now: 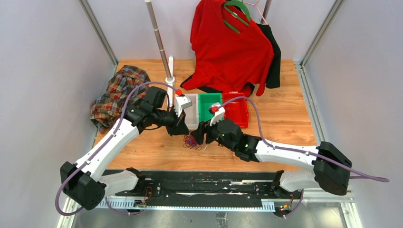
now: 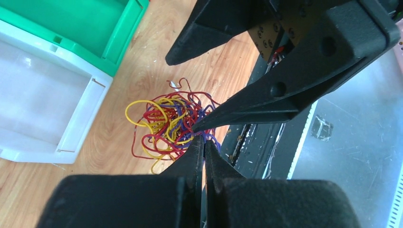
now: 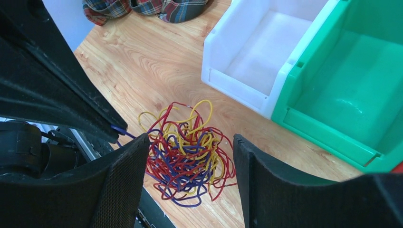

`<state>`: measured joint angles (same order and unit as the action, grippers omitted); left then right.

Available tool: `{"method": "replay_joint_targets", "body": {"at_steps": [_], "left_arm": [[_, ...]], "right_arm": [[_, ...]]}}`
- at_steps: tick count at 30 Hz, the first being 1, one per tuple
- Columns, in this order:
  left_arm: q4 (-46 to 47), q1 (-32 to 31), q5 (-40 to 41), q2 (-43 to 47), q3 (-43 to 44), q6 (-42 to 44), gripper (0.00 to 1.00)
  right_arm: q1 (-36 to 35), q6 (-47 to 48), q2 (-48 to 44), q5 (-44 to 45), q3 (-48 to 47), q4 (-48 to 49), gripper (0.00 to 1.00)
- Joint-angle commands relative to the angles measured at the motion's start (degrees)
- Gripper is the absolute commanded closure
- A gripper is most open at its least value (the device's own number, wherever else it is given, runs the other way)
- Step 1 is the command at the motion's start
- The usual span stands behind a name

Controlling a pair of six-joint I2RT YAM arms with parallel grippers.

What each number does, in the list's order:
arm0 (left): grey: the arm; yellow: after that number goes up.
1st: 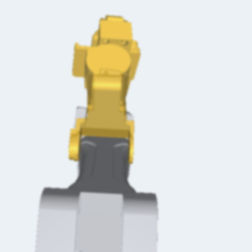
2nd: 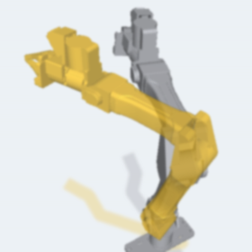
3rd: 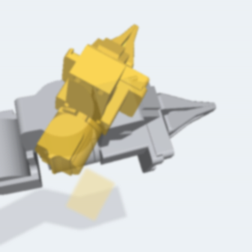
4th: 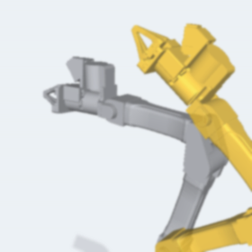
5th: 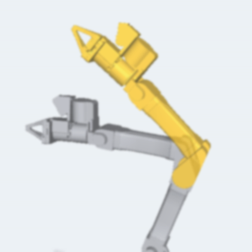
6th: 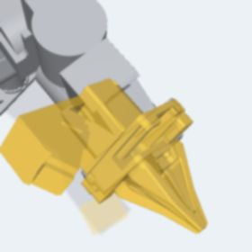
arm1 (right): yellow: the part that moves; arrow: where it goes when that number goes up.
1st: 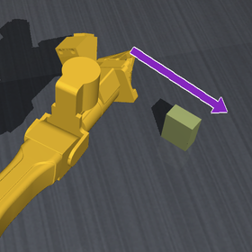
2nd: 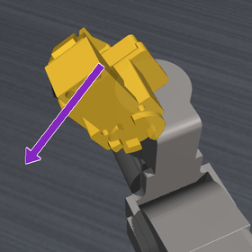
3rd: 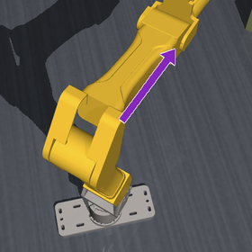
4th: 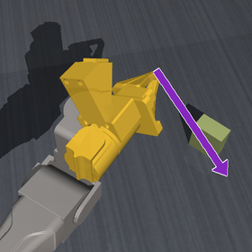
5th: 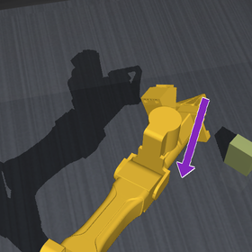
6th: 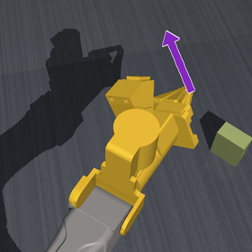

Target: Untangle the cables

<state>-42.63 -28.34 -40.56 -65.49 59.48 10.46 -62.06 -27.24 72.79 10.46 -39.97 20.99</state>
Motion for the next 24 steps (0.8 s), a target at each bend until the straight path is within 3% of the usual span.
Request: {"method": "replay_joint_targets", "body": {"at_steps": [1,16,24], "left_arm": [[-1.11,-0.49,-2.61,0.92,2.26,-0.65,0.99],[-1.81,-0.49,-3.23,1.63,3.21,-0.58,0.99],[-4.04,-0.53,-3.59,1.79,6.38,0.08,0.99]], "right_arm": [[-0.87,-1.77,1.54,0.55,-2.52,3.9,0.35],[-1.22,-4.35,2.65,1.56,-0.78,7.07,0.36],[-1.8,-6.76,8.56,-2.87,-3.41,10.63,0.36]]}}
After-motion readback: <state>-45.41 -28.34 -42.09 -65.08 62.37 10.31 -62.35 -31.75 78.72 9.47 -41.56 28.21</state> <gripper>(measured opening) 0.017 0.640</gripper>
